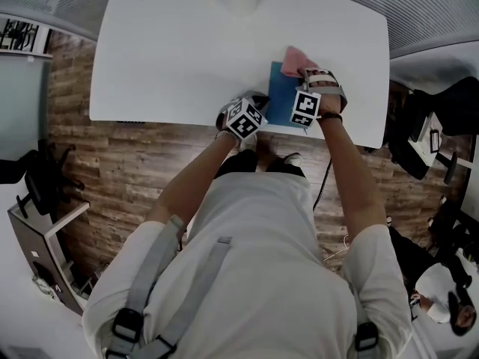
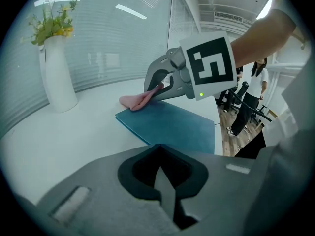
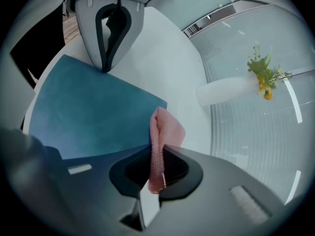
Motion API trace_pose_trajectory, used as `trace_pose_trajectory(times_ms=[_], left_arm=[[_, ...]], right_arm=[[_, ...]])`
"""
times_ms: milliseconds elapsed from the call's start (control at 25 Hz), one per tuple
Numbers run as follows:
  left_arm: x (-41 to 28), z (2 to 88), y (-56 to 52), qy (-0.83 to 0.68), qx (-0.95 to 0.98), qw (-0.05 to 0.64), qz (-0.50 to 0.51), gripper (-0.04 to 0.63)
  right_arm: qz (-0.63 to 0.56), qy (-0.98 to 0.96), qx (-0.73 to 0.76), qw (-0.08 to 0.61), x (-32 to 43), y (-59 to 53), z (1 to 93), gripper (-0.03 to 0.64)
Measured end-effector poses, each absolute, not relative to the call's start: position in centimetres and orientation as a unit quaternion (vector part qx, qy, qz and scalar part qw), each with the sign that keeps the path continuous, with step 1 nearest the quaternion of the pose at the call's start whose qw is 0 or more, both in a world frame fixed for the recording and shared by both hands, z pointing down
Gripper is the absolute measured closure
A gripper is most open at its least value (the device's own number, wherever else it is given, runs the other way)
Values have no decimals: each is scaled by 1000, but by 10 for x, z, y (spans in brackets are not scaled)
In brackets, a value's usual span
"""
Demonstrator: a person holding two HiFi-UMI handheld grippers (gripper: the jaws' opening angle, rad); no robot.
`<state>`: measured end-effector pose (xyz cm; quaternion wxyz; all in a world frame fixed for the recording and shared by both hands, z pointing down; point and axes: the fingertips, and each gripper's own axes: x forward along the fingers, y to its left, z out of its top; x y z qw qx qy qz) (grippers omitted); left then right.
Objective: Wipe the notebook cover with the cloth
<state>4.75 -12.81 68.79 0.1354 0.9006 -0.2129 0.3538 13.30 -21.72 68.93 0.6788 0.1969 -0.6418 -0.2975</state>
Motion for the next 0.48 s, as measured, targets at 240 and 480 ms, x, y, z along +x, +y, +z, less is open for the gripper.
trace_pose_trajectory(times_ms=[240, 480], left_arm=[[47, 688, -128, -212, 901, 136, 353, 594], [47, 688, -128, -212, 901, 135, 354, 594]], right_arm=[[-281, -647, 180, 686, 127, -212, 707, 594], [-275, -650, 170, 688, 127, -202, 707, 594]])
